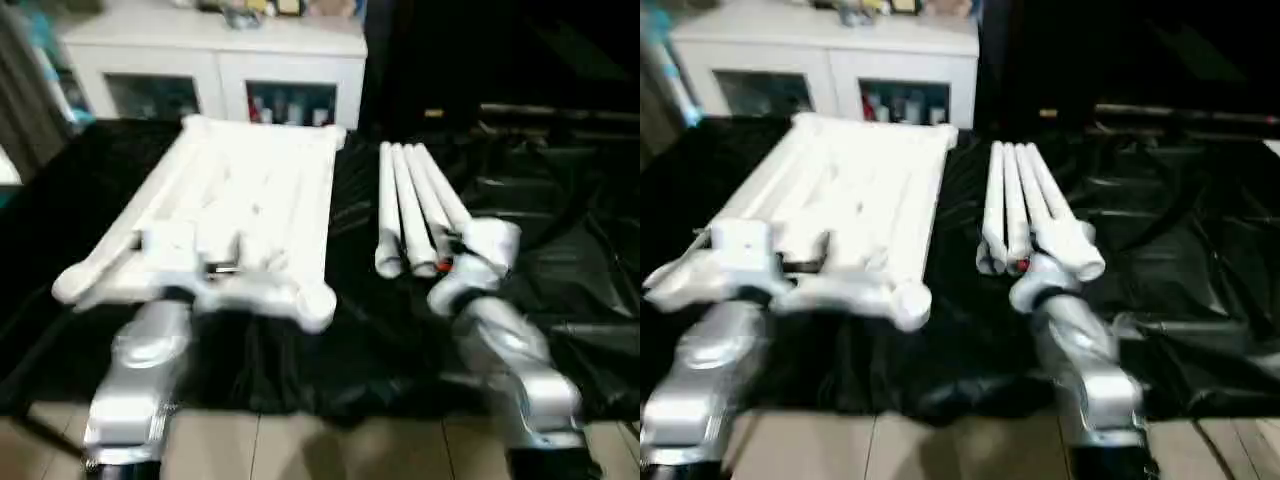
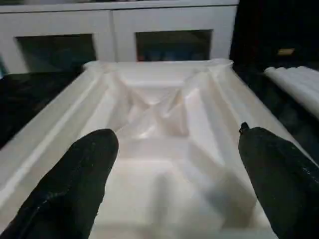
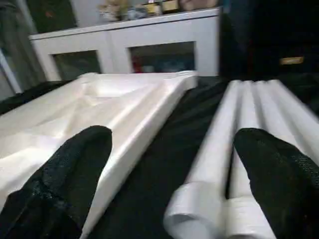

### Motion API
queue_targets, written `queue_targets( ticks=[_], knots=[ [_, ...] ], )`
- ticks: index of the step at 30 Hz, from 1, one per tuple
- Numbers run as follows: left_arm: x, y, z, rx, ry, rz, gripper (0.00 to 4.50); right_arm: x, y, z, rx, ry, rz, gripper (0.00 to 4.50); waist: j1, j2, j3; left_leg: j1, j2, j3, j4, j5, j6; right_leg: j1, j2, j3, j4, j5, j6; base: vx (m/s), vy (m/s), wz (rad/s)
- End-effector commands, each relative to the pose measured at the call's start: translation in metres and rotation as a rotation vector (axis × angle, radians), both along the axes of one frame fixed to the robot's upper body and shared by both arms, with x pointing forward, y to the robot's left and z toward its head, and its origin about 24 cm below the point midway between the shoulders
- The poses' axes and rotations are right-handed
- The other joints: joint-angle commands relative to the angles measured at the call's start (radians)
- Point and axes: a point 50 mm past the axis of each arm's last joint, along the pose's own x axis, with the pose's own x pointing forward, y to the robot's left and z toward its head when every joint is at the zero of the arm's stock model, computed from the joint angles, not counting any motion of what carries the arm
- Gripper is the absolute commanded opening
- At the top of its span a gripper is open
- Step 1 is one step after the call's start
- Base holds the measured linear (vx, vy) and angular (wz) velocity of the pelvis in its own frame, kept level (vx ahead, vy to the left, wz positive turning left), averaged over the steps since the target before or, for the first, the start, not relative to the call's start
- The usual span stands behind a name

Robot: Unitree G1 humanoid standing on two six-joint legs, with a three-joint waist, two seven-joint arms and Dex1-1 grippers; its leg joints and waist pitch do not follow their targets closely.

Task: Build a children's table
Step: Move to table

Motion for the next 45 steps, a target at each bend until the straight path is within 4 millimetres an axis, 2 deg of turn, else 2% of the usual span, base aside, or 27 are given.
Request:
queue_targets(
  ticks=[1, 2, 3, 4, 5, 6, 7, 8, 9, 10, 11, 12, 13, 14, 15, 16, 17, 18, 19, 20, 21, 22, 25, 27, 28, 31, 45],
  knots=[
    [0.003, -0.01, 0.002, 0.002, -0.007, -0.045, 4.4, 0.002, -0.01, -0.002, -0.009, 0.006, -0.04, 4.44, -0.009, -0.01, -0.044, 0.055, 0.081, -0.038, -0.101, -0.08, 0.333, -0.01, -0.056, 0.038, -0.107, 0.103, -0.022, 0.114, -0.052, 0.06],
    [0.003, -0.01, 0.002, 0.005, -0.006, -0.046, 4.4, 0.002, -0.01, -0.002, -0.009, 0.006, -0.04, 4.44, -0.001, -0.04, -0.048, 0.003, 0.031, -0.003, -0.083, -0.129, 0.284, 0.061, -0.067, 0.076, -0.14, 0.045, -0.022, 0.101, -0.085, 0.07],
    [0.004, -0.011, 0.001, 0.012, -0.004, -0.053, 4.4, 0.003, -0.01, -0.002, -0.008, 0.006, -0.038, 4.44, 0.051, -0.054, -0.05, -0.075, 0.004, -0.001, 0.072, -0.055, 0.149, 0.164, -0.184, 0.187, -0.226, -0.45, -0.137, 0.101, -0.085, 0.07],
    [0.005, -0.012, 0.001, 0.016, -0.004, -0.06, 4.4, 0.003, -0.01, -0.002, -0.009, 0.007, -0.037, 4.44, 0.055, -0.046, -0.049, -0.096, 0.009, -0.009, 0.083, -0.012, 0.114, 0.175, -0.183, 0.186, -0.223, -0.456, -0.166, 0.122, -0.08, 0.01],
    [0.005, -0.012, 0.001, 0.016, -0.004, -0.06, 4.4, 0.003, -0.01, -0.002, -0.009, 0.007, -0.037, 4.44, 0.063, -0.039, -0.047, -0.127, 0.014, -0.018, 0.083, 0.051, 0.071, 0.188, -0.16, 0.168, -0.207, -0.32, -0.228, 0.144, -0.036, 0.0],
    [0.006, -0.013, 0.001, 0.018, -0.004, -0.066, 4.4, 0.004, -0.01, -0.002, -0.011, 0.009, -0.034, 4.44, 0.065, -0.027, -0.042, -0.126, 0.028, -0.022, 0.07, 0.076, 0.059, 0.18, -0.157, 0.155, -0.21, -0.26, -0.269, 0.144, -0.036, 0.0],
    [0.008, -0.016, 0.001, 0.02, -0.004, -0.083, 4.4, 0.004, -0.01, -0.002, -0.014, 0.009, -0.032, 4.44, 0.062, -0.007, -0.038, -0.119, 0.047, -0.02, 0.019, 0.121, 0.052, 0.164, -0.113, 0.11, -0.211, -0.218, -0.306, 0.127, 0.011, 0.04],
    [0.008, -0.018, 0.001, 0.022, -0.005, -0.099, 4.4, 0.004, -0.011, -0.001, -0.015, 0.007, -0.031, 4.44, 0.061, 0.011, -0.039, -0.101, 0.062, -0.016, -0.031, 0.14, 0.058, 0.156, -0.086, 0.074, -0.208, -0.225, -0.287, 0.142, 0.078, -0.01],
    [0.009, -0.02, 0.002, 0.023, -0.007, -0.111, 4.4, 0.004, -0.011, 0.0, -0.016, 0.003, -0.031, 4.44, 0.007, 0.065, -0.037, -0.004, 0.136, -0.084, -0.131, -0.016, 0.093, 0.077, 0.033, -0.02, -0.104, -0.204, -0.154, 0.142, 0.078, -0.01],
    [0.009, -0.022, 0.002, 0.02, -0.008, -0.124, 4.4, 0.005, -0.012, 0.001, -0.013, -0.004, -0.027, 4.44, 0.001, 0.086, -0.045, 0.056, 0.169, -0.122, -0.142, -0.128, 0.112, 0.032, 0.029, -0.018, -0.049, -0.187, -0.115, 0.165, 0.097, 0.04],
    [0.009, -0.023, 0.003, 0.017, -0.012, -0.14, 4.4, 0.005, -0.013, 0.003, -0.011, -0.011, -0.018, 4.44, -0.008, 0.071, -0.061, 0.103, 0.192, -0.153, -0.129, -0.131, 0.215, -0.016, 0.01, -0.014, 0.0, -0.102, -0.035, 0.155, 0.061, 0.05],
    [0.009, -0.024, 0.003, 0.023, -0.011, -0.165, 4.4, 0.005, -0.013, 0.004, -0.01, -0.019, 0.0, 4.44, -0.01, 0.067, -0.063, 0.094, 0.185, -0.15, -0.099, 0.129, 0.339, -0.054, -0.004, -0.006, 0.017, -0.018, 0.044, 0.155, 0.061, 0.05],
    [0.008, -0.025, 0.004, 0.051, -0.004, -0.23, 4.4, 0.006, -0.013, 0.008, -0.018, -0.039, 0.052, 4.44, 0.002, 0.065, -0.058, 0.083, 0.181, -0.134, -0.089, 0.275, 0.381, -0.067, -0.012, 0.001, 0.02, 0.019, 0.072, 0.125, 0.044, 0.01],
    [0.008, -0.026, 0.003, 0.067, 0.002, -0.262, 4.4, 0.006, -0.013, 0.01, -0.024, -0.049, 0.078, 4.44, 0.011, 0.04, -0.066, 0.05, 0.163, -0.099, -0.062, 0.572, 0.424, -0.07, -0.035, 0.031, -0.018, 0.145, 0.1, 0.089, 0.004, -0.02],
    [0.005, -0.026, 0.003, 0.113, 0.009, -0.352, 4.4, 0.005, -0.013, 0.013, -0.047, -0.058, 0.16, 4.44, 0.026, -0.004, -0.075, 0.003, 0.08, -0.047, 0.0, 0.637, 0.328, -0.036, -0.084, 0.082, -0.11, 0.368, 0.069, 0.089, 0.004, -0.02],
    [0.005, -0.025, 0.004, 0.129, 0.008, -0.379, 4.4, 0.004, -0.013, 0.013, -0.056, -0.058, 0.185, 4.44, 0.031, -0.039, -0.082, -0.037, 0.029, -0.02, 0.005, 0.539, 0.263, 0.008, -0.085, 0.102, -0.112, 0.481, 0.094, 0.0, 0.0, 0.0],
    [0.003, -0.024, 0.004, 0.159, 0.015, -0.437, 4.4, 0.003, -0.013, 0.015, -0.071, -0.056, 0.238, 4.44, 0.053, -0.032, -0.078, -0.102, 0.011, -0.018, 0.014, 0.372, 0.179, 0.072, -0.137, 0.141, -0.087, 0.866, 0.014, 0.0, 0.0, 0.0],
    [0.001, -0.023, 0.003, 0.182, 0.03, -0.481, 4.4, 0.002, -0.013, 0.016, -0.085, -0.055, 0.285, 4.44, 0.058, -0.019, -0.084, -0.104, 0.028, -0.016, -0.025, 0.304, 0.098, 0.084, -0.109, 0.107, -0.071, 1.066, -0.038, 0.0, 0.0, 0.0],
    [0.0, -0.022, 0.003, 0.19, 0.038, -0.504, 4.4, 0.001, -0.013, 0.017, -0.093, -0.057, 0.312, 4.44, 0.056, -0.013, -0.08, -0.098, 0.03, -0.014, -0.035, 0.284, 0.066, 0.08, -0.084, 0.09, -0.073, 1.049, -0.057, 0.0, 0.0, 0.0],
    [-0.006, -0.017, 0.004, 0.223, 0.071, -0.618, 4.4, -0.003, -0.012, 0.022, -0.121, -0.059, 0.425, 4.44, 0.05, 0.006, -0.074, -0.078, 0.045, -0.017, -0.047, 0.233, 0.032, 0.068, -0.058, 0.067, -0.083, 0.859, -0.099, 0.0, 0.0, 0.0],
    [-0.01, -0.015, 0.005, 0.236, 0.085, -0.675, 4.4, -0.005, -0.012, 0.025, -0.132, -0.058, 0.477, 4.44, 0.041, 0.023, -0.06, -0.068, 0.071, -0.03, -0.067, 0.147, 0.017, 0.06, -0.054, 0.053, -0.096, 0.557, -0.147, 0.0, 0.0, 0.0],
    [-0.014, -0.013, 0.006, 0.252, 0.103, -0.738, 4.25, -0.006, -0.013, 0.028, -0.145, -0.062, 0.522, 4.49, 0.036, 0.031, -0.053, -0.061, 0.085, -0.035, -0.076, 0.082, 0.012, 0.053, -0.053, 0.049, -0.105, 0.398, -0.171, -0.055, -0.019, -0.02],
    [-0.023, -0.005, 0.009, 0.314, 0.169, -0.894, 4.04, -0.008, -0.014, 0.036, -0.192, -0.057, 0.646, 4.5, 0.033, 0.028, -0.025, -0.037, 0.105, -0.02, -0.098, -0.183, 0.009, 0.039, -0.068, 0.061, -0.147, -0.04, -0.254, -0.019, -0.005, 0.04],
    [-0.026, -0.002, 0.008, 0.366, 0.209, -0.952, 3.87, -0.009, -0.014, 0.038, -0.225, -0.049, 0.707, 4.5, 0.033, 0.022, -0.008, -0.02, 0.107, -0.004, -0.106, -0.376, -0.04, 0.025, -0.081, 0.068, -0.178, -0.379, -0.194, -0.082, -0.017, 0.09],
    [-0.026, 0.001, 0.007, 0.428, 0.233, -0.978, 3.87, -0.011, -0.013, 0.038, -0.255, -0.04, 0.747, 4.5, 0.033, 0.023, -0.005, -0.02, 0.108, -0.005, -0.108, -0.39, -0.049, 0.024, -0.082, 0.069, -0.181, -0.424, -0.178, -0.066, -0.026, 0.08],
    [-0.028, 0.005, 0.001, 0.511, 0.304, -1.035, 3.6, -0.014, -0.012, 0.035, -0.319, -0.012, 0.82, 4.5, 0.036, 0.018, -0.015, -0.03, 0.112, 0.003, -0.114, -0.3, -0.047, 0.029, -0.084, 0.074, -0.183, -0.414, -0.139, -0.034, -0.016, 0.03],
    [-0.006, 0.023, -0.012, 0.62, 0.479, -1.094, 2.34, -0.026, -0.008, 0.019, -0.416, 0.081, 0.957, 4.5, 0.047, 0.015, -0.038, -0.047, 0.112, 0.029, -0.11, -0.051, 0.001, 0.047, -0.076, 0.064, -0.157, -0.051, -0.23, 0.0, 0.0, 0.0]
  ],
)
